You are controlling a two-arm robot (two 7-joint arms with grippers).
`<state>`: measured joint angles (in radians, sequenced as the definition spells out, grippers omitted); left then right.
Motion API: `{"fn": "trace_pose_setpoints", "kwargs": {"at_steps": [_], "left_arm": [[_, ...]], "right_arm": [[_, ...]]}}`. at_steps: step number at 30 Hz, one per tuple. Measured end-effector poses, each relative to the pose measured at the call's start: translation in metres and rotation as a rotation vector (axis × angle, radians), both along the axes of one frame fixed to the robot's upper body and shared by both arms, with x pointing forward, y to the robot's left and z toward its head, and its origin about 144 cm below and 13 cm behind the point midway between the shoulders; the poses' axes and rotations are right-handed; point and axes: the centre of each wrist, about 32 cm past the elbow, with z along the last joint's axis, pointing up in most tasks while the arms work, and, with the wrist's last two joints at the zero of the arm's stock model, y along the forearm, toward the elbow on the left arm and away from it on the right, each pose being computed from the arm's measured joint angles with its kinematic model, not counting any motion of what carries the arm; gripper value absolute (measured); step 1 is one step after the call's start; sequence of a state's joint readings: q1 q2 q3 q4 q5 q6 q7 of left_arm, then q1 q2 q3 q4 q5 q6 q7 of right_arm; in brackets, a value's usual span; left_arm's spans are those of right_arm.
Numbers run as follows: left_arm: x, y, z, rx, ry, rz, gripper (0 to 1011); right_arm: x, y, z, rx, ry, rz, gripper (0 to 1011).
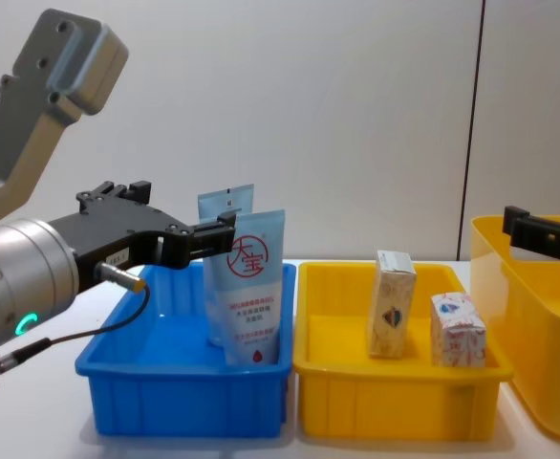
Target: Bimanual collaborative sorting of washing and personal care products
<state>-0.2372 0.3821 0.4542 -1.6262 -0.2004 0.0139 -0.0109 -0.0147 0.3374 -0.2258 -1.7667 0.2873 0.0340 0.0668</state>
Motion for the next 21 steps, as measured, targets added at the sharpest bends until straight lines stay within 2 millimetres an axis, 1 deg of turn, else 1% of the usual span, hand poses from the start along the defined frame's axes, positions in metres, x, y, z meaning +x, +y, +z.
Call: {"fn": "trace_pose_setpoints", "kwargs": {"at_steps": [21], "left_arm": [[0.0000,0.0000,0.0000,0.000,0.000,0.000,1001]], "right_arm": [[0.0000,0.0000,0.0000,0.000,0.000,0.000,1002]]}}
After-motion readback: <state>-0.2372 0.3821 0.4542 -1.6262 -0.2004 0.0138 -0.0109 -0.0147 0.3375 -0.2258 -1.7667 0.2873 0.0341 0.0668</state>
